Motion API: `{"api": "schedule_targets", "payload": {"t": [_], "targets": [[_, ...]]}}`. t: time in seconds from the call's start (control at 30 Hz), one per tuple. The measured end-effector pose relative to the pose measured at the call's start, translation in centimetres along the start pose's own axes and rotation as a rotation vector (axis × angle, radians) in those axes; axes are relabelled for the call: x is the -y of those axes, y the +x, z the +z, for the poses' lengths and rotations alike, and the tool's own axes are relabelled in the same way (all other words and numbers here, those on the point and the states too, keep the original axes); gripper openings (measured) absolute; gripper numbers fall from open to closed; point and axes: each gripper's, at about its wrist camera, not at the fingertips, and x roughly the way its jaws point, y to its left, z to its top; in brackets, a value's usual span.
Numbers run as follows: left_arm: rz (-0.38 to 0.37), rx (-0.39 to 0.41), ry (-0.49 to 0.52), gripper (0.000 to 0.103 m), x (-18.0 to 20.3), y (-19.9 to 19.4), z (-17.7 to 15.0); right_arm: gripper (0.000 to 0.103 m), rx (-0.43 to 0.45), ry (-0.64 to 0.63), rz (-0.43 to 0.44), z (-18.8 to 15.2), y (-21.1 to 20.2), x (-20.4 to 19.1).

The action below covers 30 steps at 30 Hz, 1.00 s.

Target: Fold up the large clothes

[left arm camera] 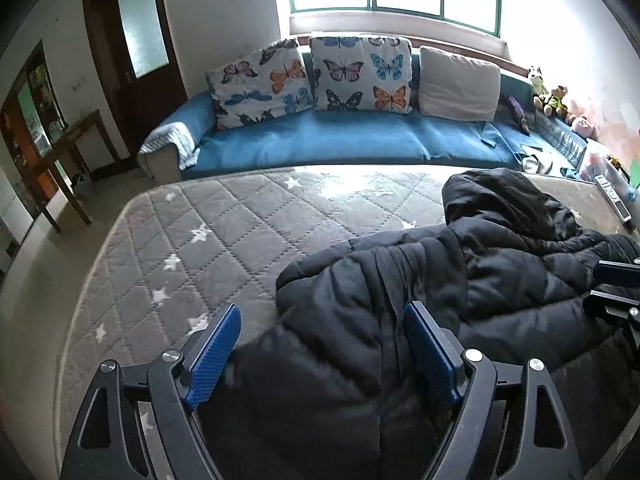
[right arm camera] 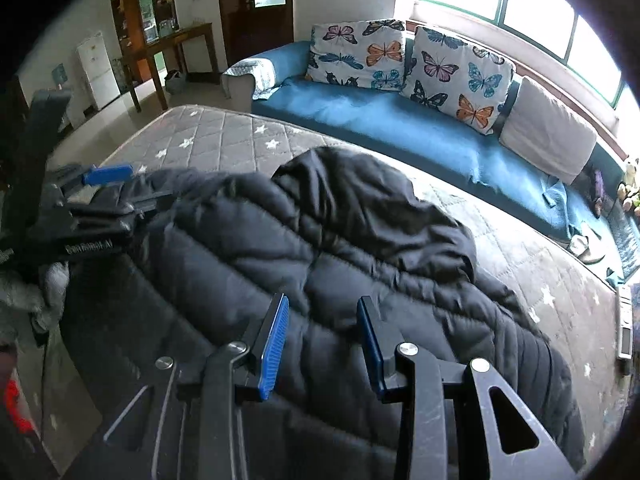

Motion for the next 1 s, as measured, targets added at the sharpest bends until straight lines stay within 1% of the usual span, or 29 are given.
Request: {"api": "schedule_targets", "payload": {"t": [0.07, 0.2, 0.33, 0.47, 0.73, 1.0], "targets": [[0.015, 0.022, 0.012, 0.089, 0.1, -1.8, -0.7, 0.039, -0.001, 0.000, 0.010, -0.6, -0.5, -0.3], [0.026, 0.055, 0.012, 0.089, -0.1, -5.0, -1.9, 0.039, -0.001, -0.008, -0.004, -1.5, -1.5, -0.7], [0.024, 0.092, 0.017, 0.089, 0.1, -8.2, -3.4, 0.039, 0.002, -0.003, -0.020, -2.3, -2.3, -0.7], [0.027, 0.112, 0.028, 0.089, 0.6, -10.7, -4.5, 0.039, 0.013, 0.007, -0.030, -3.1, -3.1, -0.6], [0.019, 0.129, 0.051, 0.089, 1.9, -13.8, -6.0, 0.039, 0.030, 0.037, -0.048, -4.9, -4.2, 0.2], [-0.015, 0.125, 0.053, 0.089, 2.5, -14.9, -6.3, 0.039, 0.035, 0.097, -0.062, -6.8, -5.3, 2.0]]}}
